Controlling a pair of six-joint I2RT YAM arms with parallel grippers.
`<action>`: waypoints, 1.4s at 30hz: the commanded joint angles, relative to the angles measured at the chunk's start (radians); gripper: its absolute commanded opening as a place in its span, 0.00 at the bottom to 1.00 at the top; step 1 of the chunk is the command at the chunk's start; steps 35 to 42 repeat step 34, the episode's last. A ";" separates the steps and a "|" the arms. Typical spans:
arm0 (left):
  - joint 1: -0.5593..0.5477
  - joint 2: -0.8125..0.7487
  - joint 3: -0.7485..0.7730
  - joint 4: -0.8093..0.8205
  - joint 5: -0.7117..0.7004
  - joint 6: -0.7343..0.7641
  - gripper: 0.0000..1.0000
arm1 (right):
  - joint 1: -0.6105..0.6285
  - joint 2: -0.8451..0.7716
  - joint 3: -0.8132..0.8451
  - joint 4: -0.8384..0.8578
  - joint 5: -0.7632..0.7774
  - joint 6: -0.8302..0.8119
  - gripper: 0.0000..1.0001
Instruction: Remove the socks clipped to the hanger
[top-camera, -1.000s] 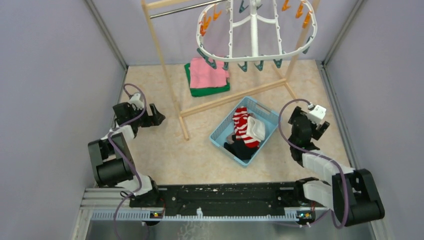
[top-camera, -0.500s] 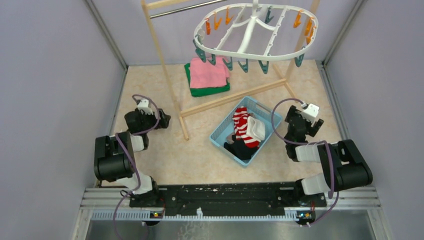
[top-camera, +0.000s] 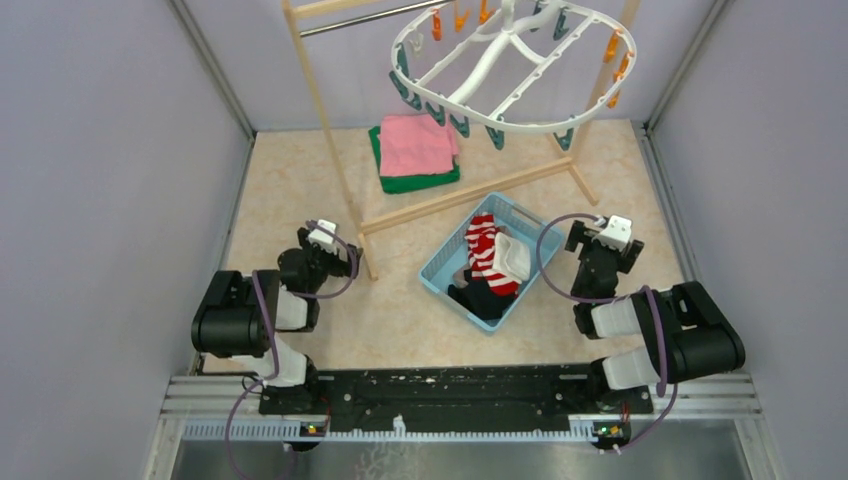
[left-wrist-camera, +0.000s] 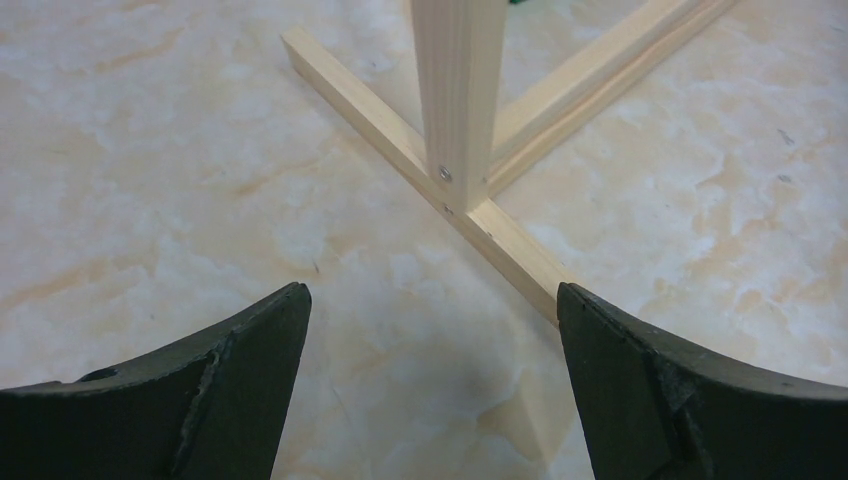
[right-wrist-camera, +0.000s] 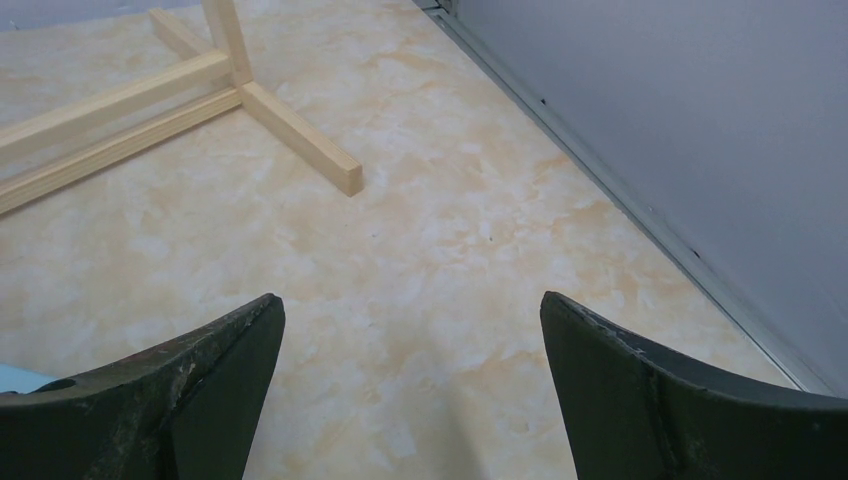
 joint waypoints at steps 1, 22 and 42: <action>0.002 0.000 0.064 0.069 -0.055 0.021 0.99 | 0.023 -0.006 -0.043 0.161 -0.041 -0.041 0.99; 0.003 -0.007 0.084 0.019 -0.086 0.005 0.99 | -0.122 0.046 0.019 0.058 -0.265 0.071 0.99; 0.003 -0.007 0.087 0.014 -0.083 0.007 0.99 | -0.121 0.046 0.019 0.058 -0.265 0.071 0.99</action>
